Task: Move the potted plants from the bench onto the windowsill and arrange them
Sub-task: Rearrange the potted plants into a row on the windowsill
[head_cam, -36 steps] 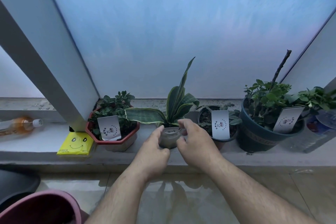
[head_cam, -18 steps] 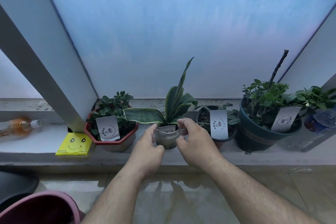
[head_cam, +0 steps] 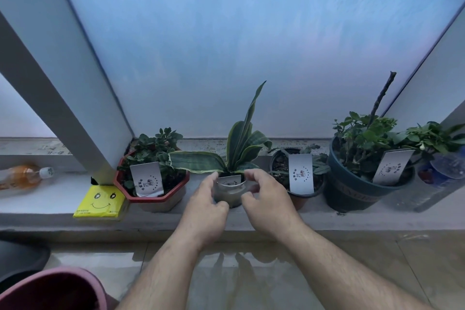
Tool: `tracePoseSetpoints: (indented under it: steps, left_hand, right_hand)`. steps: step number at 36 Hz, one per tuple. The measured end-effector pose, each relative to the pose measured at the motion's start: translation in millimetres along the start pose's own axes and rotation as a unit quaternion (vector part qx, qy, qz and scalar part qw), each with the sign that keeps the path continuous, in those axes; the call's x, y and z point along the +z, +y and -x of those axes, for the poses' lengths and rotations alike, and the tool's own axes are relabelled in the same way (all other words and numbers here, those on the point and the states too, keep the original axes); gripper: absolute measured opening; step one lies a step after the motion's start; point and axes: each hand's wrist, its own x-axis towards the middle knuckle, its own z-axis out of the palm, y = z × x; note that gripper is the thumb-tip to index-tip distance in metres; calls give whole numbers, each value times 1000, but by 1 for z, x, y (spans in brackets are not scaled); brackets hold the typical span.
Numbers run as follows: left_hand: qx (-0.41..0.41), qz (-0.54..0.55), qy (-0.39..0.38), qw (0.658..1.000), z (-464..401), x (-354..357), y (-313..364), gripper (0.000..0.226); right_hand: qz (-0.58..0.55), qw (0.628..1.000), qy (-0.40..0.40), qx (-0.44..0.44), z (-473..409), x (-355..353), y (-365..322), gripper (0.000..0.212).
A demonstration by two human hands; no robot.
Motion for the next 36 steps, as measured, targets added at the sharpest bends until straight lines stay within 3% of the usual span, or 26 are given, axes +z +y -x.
tracePoseSetpoints:
  steps: [6,14,29,36]
  left_hand:
    - [4,-7,4,1000,1,1,-1,68]
    - [1,-17,-2,1000,1,-1,-3,70]
    - [15,6,-5,1000,1,-2,-2,70]
    - [8,7,-11,1000,1,-1,-1,70]
  right_hand:
    - [136,985,-10,-102,-4,-1,-1,48]
    - [255,957,39,-135,-21,9,-8,15]
    - [304,948,-12,-87,-32,7,-20,17]
    - [278,957,3,-77,-34,11,-16,14]
